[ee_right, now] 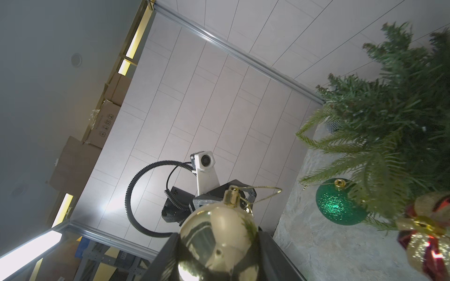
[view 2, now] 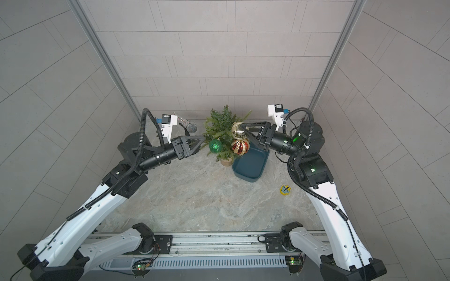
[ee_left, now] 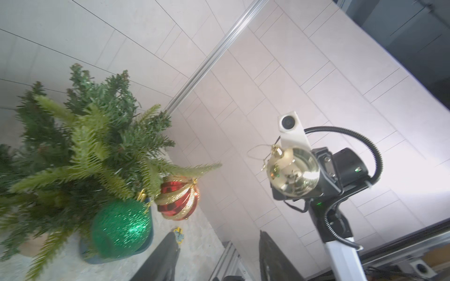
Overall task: Decorate the small christmas tree with ornaments
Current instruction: Hang an ornament on the christmas tree.
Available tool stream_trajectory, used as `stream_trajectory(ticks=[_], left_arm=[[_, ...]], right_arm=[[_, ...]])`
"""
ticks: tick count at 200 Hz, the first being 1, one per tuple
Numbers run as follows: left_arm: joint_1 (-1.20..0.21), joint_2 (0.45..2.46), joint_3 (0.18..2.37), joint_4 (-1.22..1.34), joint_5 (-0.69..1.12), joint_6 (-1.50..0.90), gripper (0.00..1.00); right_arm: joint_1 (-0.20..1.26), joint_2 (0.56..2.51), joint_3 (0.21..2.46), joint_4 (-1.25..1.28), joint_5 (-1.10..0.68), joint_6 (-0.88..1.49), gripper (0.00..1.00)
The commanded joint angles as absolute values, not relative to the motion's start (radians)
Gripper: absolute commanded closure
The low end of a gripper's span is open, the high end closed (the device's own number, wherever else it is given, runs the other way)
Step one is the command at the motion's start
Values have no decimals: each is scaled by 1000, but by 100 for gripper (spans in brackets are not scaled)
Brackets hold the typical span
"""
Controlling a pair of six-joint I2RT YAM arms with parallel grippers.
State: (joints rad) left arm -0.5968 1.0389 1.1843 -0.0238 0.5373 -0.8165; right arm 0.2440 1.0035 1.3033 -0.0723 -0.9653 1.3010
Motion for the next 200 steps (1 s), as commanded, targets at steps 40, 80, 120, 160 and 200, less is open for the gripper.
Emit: stream_trajectory(ticks=[40, 80, 120, 160, 200], left_arm=[[-641, 1173, 1268, 265, 664, -1021, 36], [-654, 1235, 1284, 402, 699, -1122, 36], [-653, 1241, 1294, 396, 701, -1120, 40], [-616, 1163, 1290, 184, 566, -1000, 37], [-544, 1071, 1196, 120, 490, -993, 35]], right_arm=[[315, 1005, 1312, 71, -1021, 1359, 49], [324, 1012, 1307, 112, -1045, 1370, 49], [323, 1035, 1293, 83, -1033, 1337, 49], [313, 1106, 1353, -7, -986, 1248, 49], [291, 1213, 1409, 1, -971, 1247, 50]])
